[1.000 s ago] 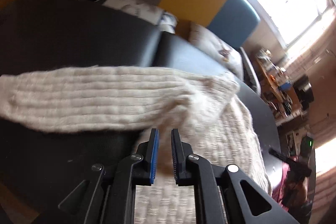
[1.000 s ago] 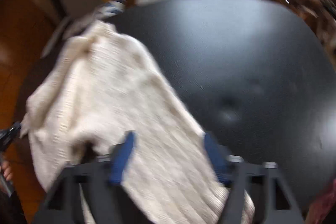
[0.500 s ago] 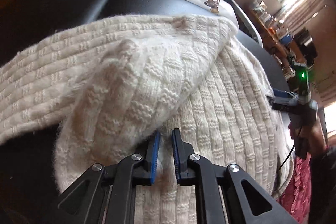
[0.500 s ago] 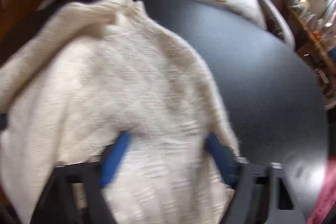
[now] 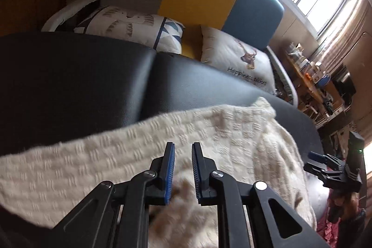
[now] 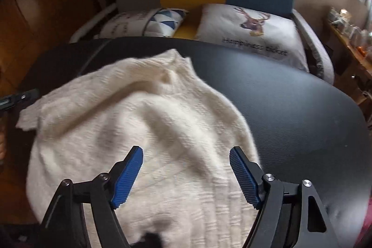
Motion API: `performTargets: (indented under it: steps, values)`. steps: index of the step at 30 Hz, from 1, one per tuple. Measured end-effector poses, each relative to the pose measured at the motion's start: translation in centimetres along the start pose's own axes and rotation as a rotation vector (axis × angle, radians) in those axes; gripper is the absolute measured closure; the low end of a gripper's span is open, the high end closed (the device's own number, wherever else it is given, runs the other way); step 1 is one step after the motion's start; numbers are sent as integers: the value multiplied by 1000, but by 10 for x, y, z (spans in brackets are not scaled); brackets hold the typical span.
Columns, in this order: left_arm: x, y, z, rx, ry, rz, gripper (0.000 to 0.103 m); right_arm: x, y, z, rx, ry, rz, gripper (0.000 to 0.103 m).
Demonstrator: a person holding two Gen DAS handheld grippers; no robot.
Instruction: Fold clothes
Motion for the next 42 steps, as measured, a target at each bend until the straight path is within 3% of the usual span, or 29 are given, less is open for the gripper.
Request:
performTargets:
  steps: [7,9,11,13,16,20,23,26,30,36,38,42]
  values:
    - [-10,-70,-27,166,-87,-126,89,13,-63,-11,94,-83,-153,27]
    - [-12,-83,-43,192,-79,-136,100,15,-81,3,30,-100,-187,27]
    - [-8,-83,-53,157,-33,-134,101,20,-90,14,-35,-87,-185,27]
    - [0,-80,-61,206,-26,-106,102,27,-94,21,-95,-61,-177,25]
    - [7,-77,-71,255,-17,-95,102,36,-100,31,-179,-25,-159,6]
    - [4,-52,-74,232,31,-77,94,40,-91,32,-170,-23,-124,6]
    - [-18,-27,-64,141,63,-107,90,34,-49,16,-136,-13,-47,7]
    - [-66,-2,-46,14,69,-164,90,1,-5,4,-81,-53,-7,7]
    - [-135,37,-31,-101,48,-198,88,-73,34,-4,-43,-101,-39,15]
    - [-212,64,-18,-119,24,-256,84,-183,59,-1,-89,-137,-92,16]
    - [-235,70,-8,-141,35,-261,82,-206,60,-2,-75,-173,-88,17]
    - [-239,61,6,-136,3,-266,76,-228,59,8,-74,-238,-72,17]
Point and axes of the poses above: each gripper's, at about its wrist camera, not at the fingertips, and y roughly against the way its jaws point, z to its right, x to its top, the point moved 8 cm from there along -y, roughly the way its jaws point, and after that the axes turned 8 degrees about x, right-handed, at the moved point
